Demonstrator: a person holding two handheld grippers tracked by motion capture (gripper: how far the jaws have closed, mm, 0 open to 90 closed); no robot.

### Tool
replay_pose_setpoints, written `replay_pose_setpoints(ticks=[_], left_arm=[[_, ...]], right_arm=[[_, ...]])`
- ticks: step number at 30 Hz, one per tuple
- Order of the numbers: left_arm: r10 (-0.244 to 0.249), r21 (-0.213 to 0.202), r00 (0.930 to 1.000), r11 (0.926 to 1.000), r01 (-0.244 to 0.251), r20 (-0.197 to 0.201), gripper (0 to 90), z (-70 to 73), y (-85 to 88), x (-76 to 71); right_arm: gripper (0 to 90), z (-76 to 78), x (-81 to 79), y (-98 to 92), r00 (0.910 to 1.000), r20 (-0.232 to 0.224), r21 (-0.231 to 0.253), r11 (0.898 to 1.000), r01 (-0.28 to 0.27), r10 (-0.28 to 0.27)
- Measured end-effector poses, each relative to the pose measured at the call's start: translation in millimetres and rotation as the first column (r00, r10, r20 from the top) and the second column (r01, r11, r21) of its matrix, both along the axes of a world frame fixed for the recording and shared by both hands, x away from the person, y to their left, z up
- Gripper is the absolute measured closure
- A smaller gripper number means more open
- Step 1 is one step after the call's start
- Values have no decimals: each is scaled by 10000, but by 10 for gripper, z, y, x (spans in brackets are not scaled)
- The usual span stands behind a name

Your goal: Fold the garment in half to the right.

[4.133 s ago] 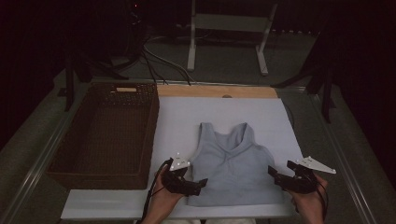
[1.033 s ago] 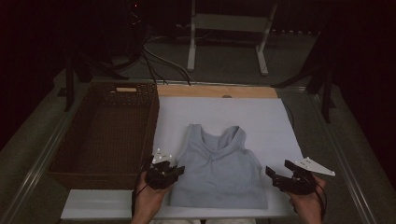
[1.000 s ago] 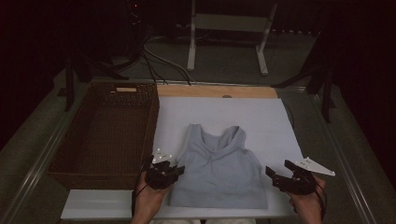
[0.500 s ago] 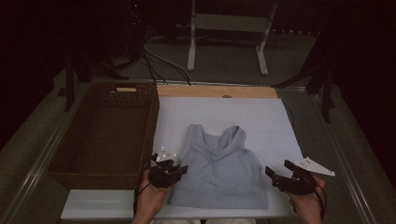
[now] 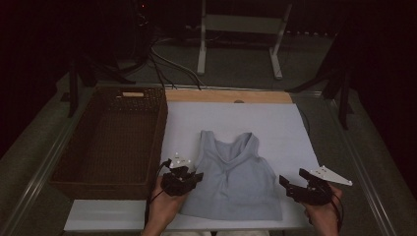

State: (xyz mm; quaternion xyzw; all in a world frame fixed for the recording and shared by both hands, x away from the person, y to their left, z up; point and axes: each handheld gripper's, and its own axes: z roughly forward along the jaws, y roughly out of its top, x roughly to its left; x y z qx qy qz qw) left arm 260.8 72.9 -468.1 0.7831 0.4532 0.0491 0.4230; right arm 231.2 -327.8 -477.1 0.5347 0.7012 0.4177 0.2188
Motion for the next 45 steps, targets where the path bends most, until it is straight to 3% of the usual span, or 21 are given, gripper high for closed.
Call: replay_pose_setpoints(ticks=[19,45], left_arm=[[-375,-738,9993,9966,376,36,847,83,-185,29],[-914,-1280,9954,9873,943,280,847,171,-434,40]], right_arm=[[145,0,1,0,10000,18,14,10000,-21,21],[146,10,-10,-8,9999,95,143,9999,-56,55]])
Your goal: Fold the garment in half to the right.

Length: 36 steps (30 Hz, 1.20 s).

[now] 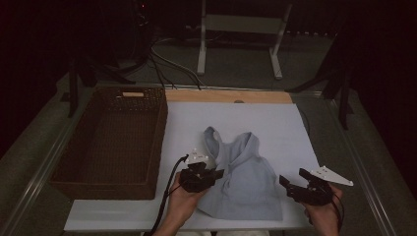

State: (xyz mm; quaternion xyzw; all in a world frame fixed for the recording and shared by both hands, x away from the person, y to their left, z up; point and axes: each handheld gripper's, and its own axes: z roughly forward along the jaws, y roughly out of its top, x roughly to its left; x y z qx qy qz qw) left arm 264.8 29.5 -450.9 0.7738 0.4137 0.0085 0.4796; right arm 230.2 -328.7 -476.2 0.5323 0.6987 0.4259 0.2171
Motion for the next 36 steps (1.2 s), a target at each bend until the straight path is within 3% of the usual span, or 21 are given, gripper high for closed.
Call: replay_pose_setpoints(ticks=[36], left_arm=[[-691,-826,9975,9941,700,132,847,-1,-296,51]], right_arm=[[145,8,-9,13,10000,33,35,10000,-86,85]])
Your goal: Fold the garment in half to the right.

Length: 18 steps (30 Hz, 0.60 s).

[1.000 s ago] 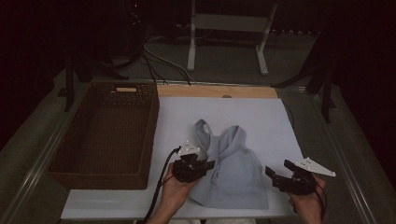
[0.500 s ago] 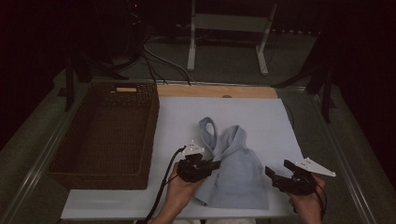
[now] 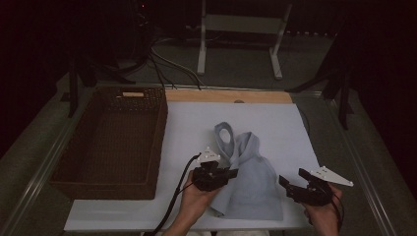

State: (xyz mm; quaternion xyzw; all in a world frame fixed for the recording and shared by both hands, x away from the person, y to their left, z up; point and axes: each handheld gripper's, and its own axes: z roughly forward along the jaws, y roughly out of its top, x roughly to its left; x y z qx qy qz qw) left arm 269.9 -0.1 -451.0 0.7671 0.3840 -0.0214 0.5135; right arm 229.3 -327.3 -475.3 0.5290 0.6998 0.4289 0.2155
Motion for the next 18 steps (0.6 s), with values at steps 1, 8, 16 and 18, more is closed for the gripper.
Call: replay_pose_setpoints(ticks=[1,8,16,18], left_arm=[[-11,-17,10000,10000,11,-9,847,0,-13,2],[-152,-78,9999,9999,152,-40,847,-7,-102,16],[-320,-104,9994,9994,319,-92,847,-31,-195,38],[-348,-109,9993,9993,347,-111,847,-35,-214,44]], right_arm=[[145,0,0,0,10000,0,2,10000,0,0],[145,0,-1,-2,10000,5,0,10000,-2,2],[146,0,-2,-8,10000,9,11,10000,7,-7],[145,-1,-1,-8,10000,14,7,10000,5,-5]])
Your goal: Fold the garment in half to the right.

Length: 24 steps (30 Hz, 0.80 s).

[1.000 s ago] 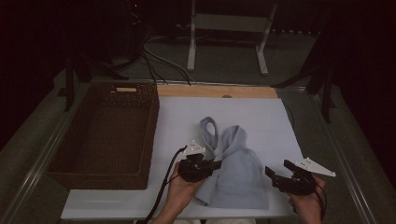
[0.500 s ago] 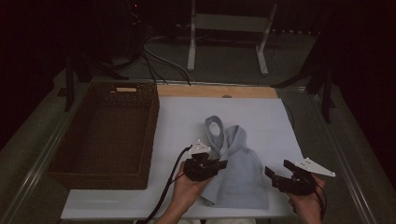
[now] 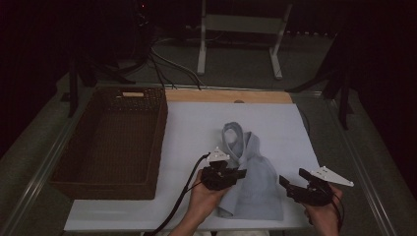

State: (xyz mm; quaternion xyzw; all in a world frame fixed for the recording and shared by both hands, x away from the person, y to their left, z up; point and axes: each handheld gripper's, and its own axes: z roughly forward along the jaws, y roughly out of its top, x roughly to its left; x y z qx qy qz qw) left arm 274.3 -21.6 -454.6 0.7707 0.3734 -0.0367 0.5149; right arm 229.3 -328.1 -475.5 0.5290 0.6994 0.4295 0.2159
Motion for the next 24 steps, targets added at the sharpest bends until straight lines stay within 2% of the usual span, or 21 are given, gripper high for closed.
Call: replay_pose_setpoints(ticks=[24], left_arm=[[-278,-57,9996,9996,279,97,847,-25,-169,54]], right_arm=[[146,-2,0,-3,10000,-18,-51,10000,7,-7]])
